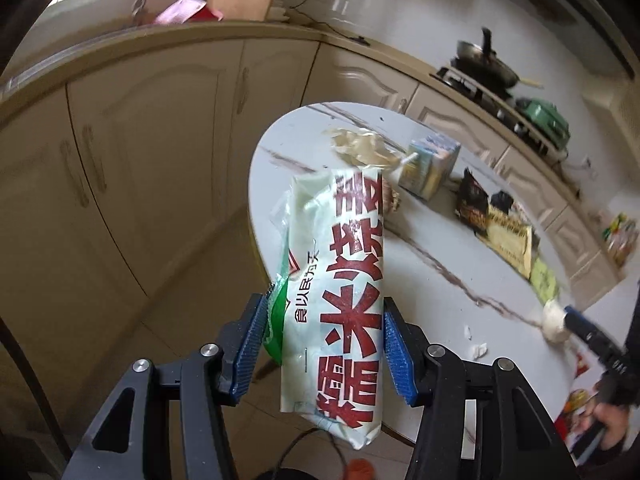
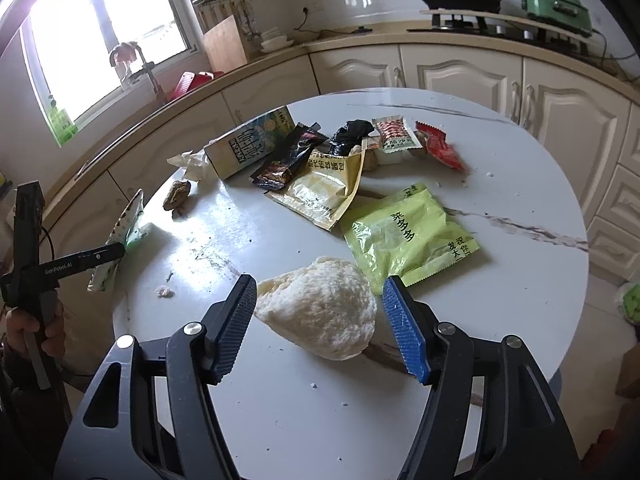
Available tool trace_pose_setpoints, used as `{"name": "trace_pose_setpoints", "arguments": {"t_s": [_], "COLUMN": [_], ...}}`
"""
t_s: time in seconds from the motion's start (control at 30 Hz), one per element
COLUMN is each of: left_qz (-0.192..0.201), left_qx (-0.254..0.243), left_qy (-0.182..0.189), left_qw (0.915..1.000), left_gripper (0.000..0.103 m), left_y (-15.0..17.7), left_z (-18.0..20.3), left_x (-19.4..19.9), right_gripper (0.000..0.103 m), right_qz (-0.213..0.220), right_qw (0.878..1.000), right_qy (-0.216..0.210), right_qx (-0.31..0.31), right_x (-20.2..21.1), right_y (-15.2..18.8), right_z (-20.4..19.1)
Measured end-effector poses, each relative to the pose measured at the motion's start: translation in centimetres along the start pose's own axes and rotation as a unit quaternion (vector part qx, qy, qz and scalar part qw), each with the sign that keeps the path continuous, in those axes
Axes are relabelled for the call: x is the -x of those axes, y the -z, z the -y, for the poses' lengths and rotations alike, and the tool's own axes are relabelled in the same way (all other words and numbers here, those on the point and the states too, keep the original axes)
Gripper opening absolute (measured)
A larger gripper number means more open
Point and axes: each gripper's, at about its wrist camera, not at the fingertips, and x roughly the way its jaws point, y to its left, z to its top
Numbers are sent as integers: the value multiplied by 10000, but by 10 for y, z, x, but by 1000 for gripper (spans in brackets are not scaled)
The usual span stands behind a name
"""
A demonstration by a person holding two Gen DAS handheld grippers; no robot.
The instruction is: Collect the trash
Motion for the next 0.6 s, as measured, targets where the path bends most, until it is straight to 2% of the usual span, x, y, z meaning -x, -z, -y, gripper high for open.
{"name": "trace_pose_setpoints", "arguments": {"t_s": [0.17,0.43,0.6], "left_qz": [-162,-249,-179], "left_qx": [51,21,113], "left_qy": [-111,-16,82], "left_qw": [9998,9997,9997], "left_gripper": [65,64,62], "left_y": [2,-8,-1], "left_z": [-5,1,-4], "left_x": [-16,-26,-23], "right_gripper": [63,63,63], "right_qz": [-18,-21,-39], "right_qw": [10000,10000,10000], "right_qy": [-54,-6,-1], "right_qx": [-11,-19,-60], "right_x": [-1,-3,-3], "right_y": [1,0,0], "right_z": [-1,0,4]}}
